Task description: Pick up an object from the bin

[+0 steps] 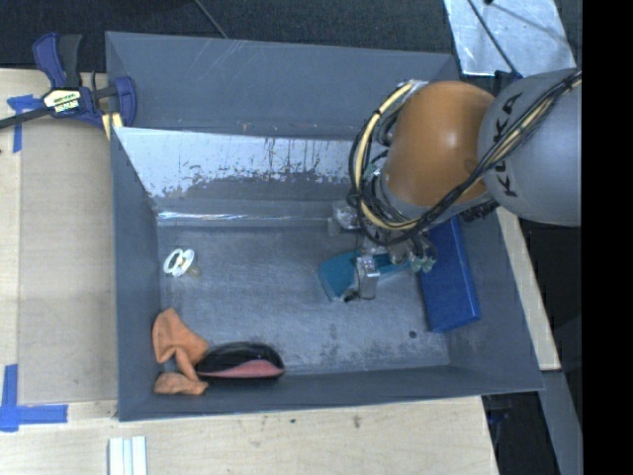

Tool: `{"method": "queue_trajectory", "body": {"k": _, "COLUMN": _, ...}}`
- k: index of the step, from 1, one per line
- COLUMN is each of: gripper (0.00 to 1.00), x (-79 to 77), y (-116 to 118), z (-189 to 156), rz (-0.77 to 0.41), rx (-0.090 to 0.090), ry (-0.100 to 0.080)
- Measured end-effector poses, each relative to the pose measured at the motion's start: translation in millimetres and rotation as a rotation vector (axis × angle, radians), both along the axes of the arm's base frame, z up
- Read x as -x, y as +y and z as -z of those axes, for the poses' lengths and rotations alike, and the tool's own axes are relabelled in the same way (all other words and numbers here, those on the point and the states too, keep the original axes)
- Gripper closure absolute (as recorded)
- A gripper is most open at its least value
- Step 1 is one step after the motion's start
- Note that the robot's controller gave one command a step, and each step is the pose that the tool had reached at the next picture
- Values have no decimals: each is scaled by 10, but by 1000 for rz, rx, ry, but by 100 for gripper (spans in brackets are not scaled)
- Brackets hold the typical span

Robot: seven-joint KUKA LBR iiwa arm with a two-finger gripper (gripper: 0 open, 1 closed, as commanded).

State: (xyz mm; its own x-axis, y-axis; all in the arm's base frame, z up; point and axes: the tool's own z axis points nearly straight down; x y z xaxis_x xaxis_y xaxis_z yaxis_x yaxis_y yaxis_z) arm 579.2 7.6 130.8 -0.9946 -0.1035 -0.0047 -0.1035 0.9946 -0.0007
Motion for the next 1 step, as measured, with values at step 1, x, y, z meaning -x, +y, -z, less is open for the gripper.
{"method": "queue_trajectory", "body": {"k": 1, "gripper": 0, "x": -9, "y": -286, "z": -36, "rz": 13, "rx": -1, "ry": 5}}
